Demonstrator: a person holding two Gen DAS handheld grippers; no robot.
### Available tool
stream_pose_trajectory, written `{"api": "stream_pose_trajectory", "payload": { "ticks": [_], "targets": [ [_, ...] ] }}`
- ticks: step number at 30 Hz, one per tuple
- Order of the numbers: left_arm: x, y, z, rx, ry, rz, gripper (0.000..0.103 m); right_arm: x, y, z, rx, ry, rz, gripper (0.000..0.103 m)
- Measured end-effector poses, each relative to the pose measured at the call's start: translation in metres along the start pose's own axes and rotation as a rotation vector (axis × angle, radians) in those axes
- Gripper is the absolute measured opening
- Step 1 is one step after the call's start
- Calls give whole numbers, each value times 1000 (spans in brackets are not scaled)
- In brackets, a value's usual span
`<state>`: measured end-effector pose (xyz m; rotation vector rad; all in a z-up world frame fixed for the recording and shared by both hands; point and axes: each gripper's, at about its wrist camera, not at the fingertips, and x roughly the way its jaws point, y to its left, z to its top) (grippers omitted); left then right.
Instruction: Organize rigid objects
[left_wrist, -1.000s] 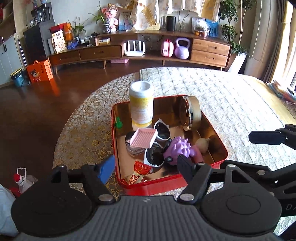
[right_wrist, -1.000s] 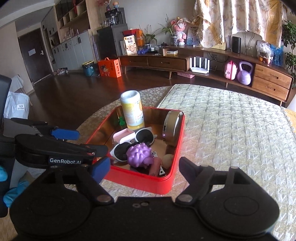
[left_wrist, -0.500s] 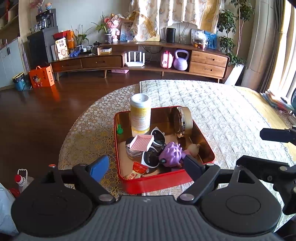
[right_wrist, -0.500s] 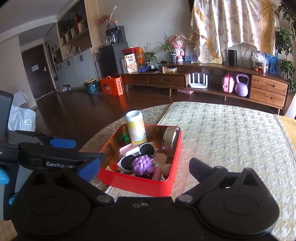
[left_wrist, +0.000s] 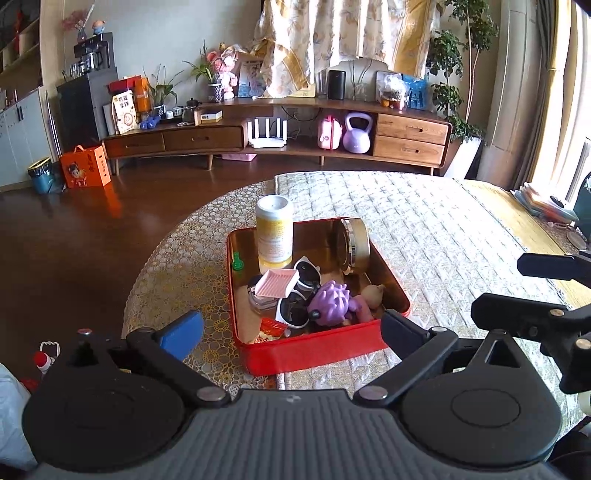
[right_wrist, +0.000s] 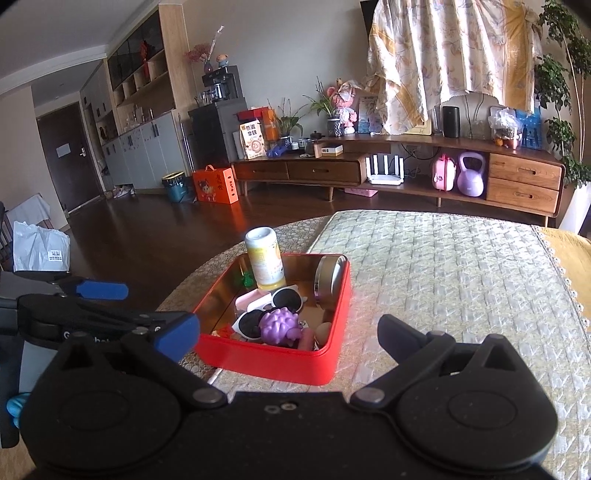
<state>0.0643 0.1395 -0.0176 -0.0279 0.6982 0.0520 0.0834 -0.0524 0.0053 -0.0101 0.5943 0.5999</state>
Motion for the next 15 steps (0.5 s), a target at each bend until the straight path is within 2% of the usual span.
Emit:
{"api": "stream_pose_trajectory", "payload": {
  "ticks": [15],
  "targets": [
    [-6, -6, -6, 18, -8, -3, 103, -7, 1, 1, 10, -7, -10, 103]
  ]
}}
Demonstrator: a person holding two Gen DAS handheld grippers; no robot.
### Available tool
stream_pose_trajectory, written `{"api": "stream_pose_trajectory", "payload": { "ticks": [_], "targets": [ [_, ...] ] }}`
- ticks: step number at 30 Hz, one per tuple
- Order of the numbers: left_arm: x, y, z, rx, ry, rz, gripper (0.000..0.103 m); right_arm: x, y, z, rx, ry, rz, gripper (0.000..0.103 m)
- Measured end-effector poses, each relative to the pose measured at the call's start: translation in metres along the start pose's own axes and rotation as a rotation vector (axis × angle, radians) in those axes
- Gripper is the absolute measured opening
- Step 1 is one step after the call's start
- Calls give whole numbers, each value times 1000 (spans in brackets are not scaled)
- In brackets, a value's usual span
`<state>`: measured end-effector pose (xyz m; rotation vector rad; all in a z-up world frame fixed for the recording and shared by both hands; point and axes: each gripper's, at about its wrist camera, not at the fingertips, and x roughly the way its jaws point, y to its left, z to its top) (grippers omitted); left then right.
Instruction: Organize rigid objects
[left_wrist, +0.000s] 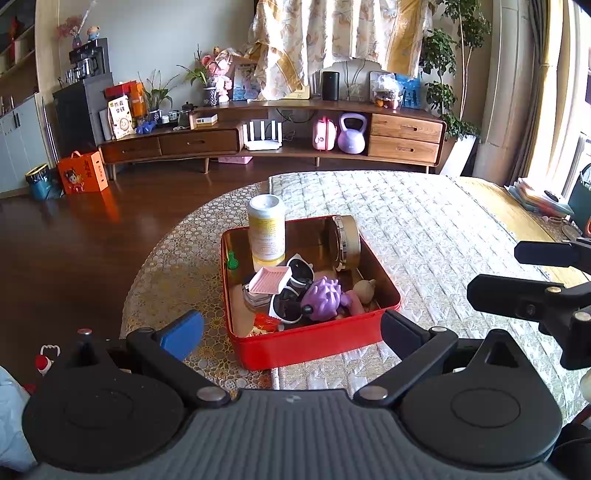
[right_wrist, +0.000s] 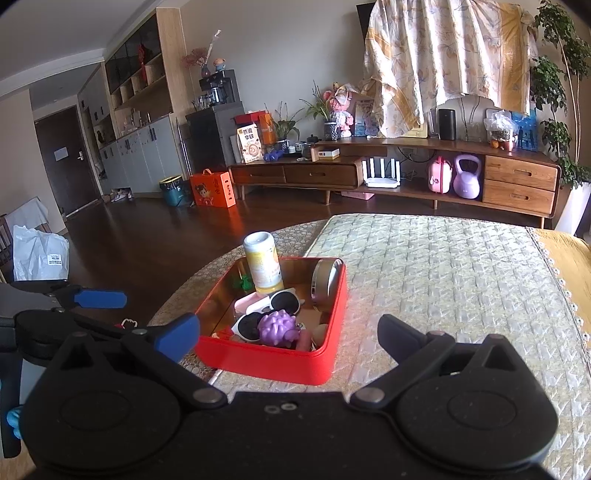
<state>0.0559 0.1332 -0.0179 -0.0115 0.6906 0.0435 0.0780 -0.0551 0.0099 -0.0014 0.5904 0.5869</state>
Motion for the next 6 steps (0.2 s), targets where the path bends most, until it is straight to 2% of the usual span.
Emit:
{"api": "stream_pose_trajectory", "payload": {
  "ticks": [6],
  "targets": [
    [-1, 1, 0, -18, 6, -1, 103, -2, -1, -1, 6, 4, -9, 103]
  ]
}}
